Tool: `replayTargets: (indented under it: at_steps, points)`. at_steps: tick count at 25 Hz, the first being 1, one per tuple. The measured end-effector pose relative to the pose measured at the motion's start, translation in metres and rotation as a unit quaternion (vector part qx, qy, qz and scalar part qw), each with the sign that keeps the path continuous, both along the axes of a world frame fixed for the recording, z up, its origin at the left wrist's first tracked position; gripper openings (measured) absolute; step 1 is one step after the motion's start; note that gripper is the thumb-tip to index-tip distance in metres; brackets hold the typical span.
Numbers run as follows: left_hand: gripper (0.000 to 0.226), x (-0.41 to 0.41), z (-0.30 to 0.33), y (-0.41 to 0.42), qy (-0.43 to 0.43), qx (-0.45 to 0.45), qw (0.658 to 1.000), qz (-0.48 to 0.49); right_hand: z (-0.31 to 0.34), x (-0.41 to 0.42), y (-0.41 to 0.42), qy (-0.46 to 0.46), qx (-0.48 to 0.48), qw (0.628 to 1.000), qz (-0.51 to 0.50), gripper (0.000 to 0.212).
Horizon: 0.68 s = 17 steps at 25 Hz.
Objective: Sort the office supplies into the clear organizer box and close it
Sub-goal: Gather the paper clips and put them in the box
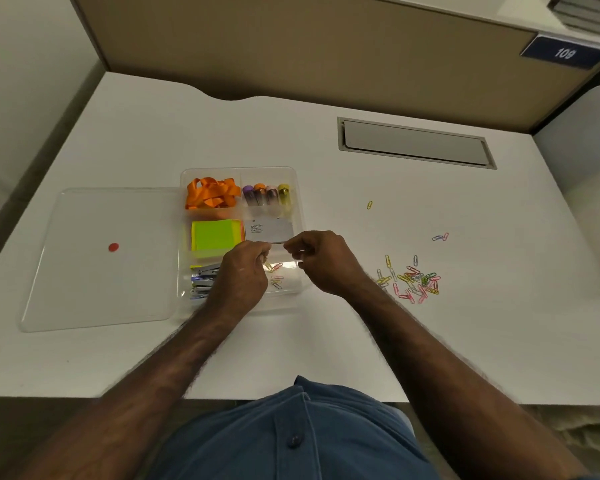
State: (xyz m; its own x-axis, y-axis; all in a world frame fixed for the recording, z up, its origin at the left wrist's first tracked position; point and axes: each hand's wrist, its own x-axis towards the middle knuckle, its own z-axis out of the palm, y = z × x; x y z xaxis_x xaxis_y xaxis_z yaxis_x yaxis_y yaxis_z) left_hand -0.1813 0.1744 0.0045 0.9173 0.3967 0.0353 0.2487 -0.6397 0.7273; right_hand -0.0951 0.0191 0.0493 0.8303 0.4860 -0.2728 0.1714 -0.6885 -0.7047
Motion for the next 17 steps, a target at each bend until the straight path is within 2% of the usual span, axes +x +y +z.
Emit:
replayTargets:
  at_steps: [3,5,10,14,17]
  points:
    - [0.024,-0.001,0.006,-0.008,-0.018,0.006,1.000,-0.007,0.007,0.000,-0.017,-0.014,0.027,0.999,-0.034,0.039]
    - [0.023,0.021,0.012,-0.067,-0.039,-0.017,0.998,-0.046,0.014,0.018,-0.082,-0.016,0.024,0.996,-0.080,0.032]
    - [0.026,0.010,0.018,-0.089,-0.052,-0.044,0.993,-0.098,0.011,0.015,-0.116,-0.001,0.052,0.990,-0.130,0.026]
    - [0.031,0.011,0.013,-0.103,-0.049,-0.049,0.985,-0.156,-0.002,0.020,-0.144,-0.008,0.018,0.986,-0.166,0.033]
    - [0.035,0.017,0.000,-0.133,-0.018,-0.044,0.980,-0.192,-0.018,0.030,-0.195,-0.022,-0.036,0.982,-0.185,0.046]
